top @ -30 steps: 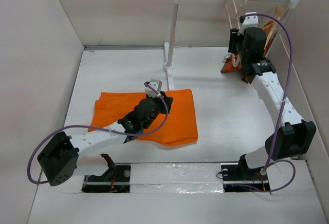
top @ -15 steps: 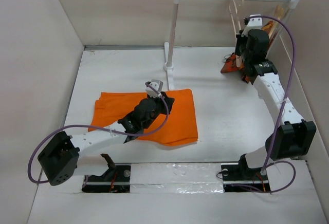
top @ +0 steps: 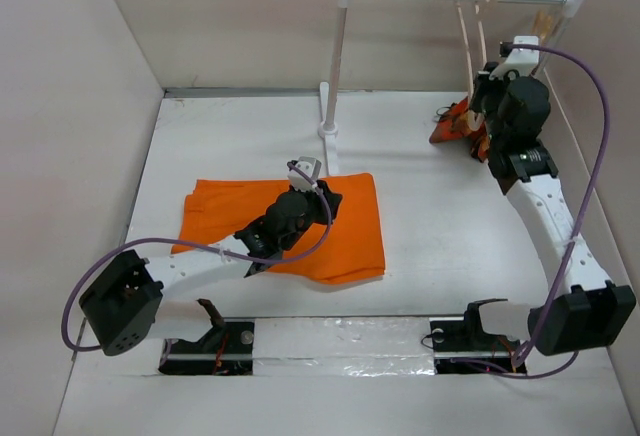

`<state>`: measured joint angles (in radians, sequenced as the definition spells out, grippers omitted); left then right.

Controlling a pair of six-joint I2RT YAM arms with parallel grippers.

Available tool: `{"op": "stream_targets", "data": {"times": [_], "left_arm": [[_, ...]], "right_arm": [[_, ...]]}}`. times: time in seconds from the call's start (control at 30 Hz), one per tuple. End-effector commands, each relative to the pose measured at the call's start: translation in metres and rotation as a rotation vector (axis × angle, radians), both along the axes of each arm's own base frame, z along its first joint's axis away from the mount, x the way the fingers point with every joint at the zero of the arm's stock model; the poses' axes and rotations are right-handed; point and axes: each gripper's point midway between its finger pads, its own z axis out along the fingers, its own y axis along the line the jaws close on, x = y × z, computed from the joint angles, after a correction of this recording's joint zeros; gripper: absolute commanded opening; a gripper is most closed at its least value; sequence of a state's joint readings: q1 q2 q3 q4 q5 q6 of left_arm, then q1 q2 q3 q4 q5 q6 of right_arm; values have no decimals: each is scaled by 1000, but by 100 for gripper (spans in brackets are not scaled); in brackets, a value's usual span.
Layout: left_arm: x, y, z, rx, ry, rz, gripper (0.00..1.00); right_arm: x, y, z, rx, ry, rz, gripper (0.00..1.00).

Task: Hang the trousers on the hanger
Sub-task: Pick up the hanger from the clothesline, then place the trousers on the hanger.

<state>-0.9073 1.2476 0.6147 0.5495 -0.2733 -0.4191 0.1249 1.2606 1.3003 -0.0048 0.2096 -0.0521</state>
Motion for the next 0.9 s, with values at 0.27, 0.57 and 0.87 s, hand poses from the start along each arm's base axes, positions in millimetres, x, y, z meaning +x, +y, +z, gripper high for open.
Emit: {"op": "stream_targets", "data": {"times": [0.27,0.57,0.87], "left_arm": [[9,-7,24,-31,-69,-8,36],[19,-41,63,-91,-80,-46,47],[49,-95,65,6,-49,-11,50]], "right_arm": [[-37,27,-99,93,96,55,0],[-89,71,-187,52,297,140,0],[-126,77,-269,0,479,132,0]]}}
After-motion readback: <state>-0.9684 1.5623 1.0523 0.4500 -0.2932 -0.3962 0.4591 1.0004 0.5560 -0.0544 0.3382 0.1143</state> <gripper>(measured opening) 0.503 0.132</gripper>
